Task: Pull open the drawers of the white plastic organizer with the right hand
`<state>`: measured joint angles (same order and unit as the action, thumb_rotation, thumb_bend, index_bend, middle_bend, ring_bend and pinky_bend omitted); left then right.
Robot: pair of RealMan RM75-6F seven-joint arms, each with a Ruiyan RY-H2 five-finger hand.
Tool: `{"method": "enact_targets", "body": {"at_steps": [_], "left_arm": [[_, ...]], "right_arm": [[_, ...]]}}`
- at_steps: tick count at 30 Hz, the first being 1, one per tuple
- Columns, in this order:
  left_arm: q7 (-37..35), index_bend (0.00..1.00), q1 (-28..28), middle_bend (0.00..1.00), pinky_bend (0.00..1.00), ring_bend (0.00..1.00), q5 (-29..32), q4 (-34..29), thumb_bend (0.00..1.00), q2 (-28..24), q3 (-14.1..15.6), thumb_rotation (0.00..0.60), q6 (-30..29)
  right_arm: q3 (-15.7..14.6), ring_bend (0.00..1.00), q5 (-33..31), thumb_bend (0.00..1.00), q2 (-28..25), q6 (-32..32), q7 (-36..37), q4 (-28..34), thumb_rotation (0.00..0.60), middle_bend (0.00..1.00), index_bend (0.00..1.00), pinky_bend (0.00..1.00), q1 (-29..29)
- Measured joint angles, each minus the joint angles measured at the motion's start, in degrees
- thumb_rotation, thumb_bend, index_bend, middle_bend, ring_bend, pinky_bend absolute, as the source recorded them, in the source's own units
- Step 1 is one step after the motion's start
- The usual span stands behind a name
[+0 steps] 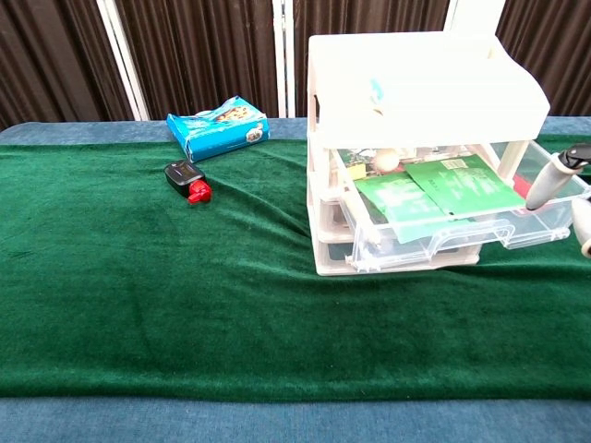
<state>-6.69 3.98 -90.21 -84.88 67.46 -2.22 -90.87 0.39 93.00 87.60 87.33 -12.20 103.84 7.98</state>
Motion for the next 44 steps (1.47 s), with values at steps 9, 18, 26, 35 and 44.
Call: {"method": "enact_targets", "body": {"at_steps": [9,18,26,35,44], "left_arm": [[0.0,0.0,0.0,0.0,0.0,0.0,0.0,-0.1,0.08,0.0,0.0,0.6,0.0],[0.0,0.0,-0.1,0.0,0.0,0.0,0.0,-0.1,0.08,-0.1,-0.1,0.6,-0.2],[0.5,0.0,-0.1,0.0,0.0,0.0,-0.1,0.1,0.08,0.2,-0.1,0.6,-0.5],[2.1,0.0,0.0,0.0,0.0,0.0,-0.4,0.7,0.08,0.9,0.0,0.6,-0.5],[4.6,0.0,0.6,0.0,0.0,0.0,-0.4,1.9,0.08,2.2,0.5,0.6,1.3]], "right_arm": [[-0.1,0.92,1.2,0.62,-0.3,0.2,-0.2,0.6,0.6,0.91,0.48,0.77,-0.3],[0.4,0.87,4.3,0.61,-1.1,2.3,-0.3,0.8,0.6,0.85,0.4,0.73,-0.6],[3.8,0.57,5.2,0.48,-6.0,7.0,2.2,-1.2,0.6,0.52,0.24,0.43,-1.4],[5.6,0.0,-4.1,0.31,-15.2,3.6,9.5,-8.2,0.6,0.0,0.03,0.0,-2.6],[5.0,0.0,-7.8,0.25,-17.7,1.8,8.8,-13.4,0.6,0.0,0.0,0.0,-4.3]]}}
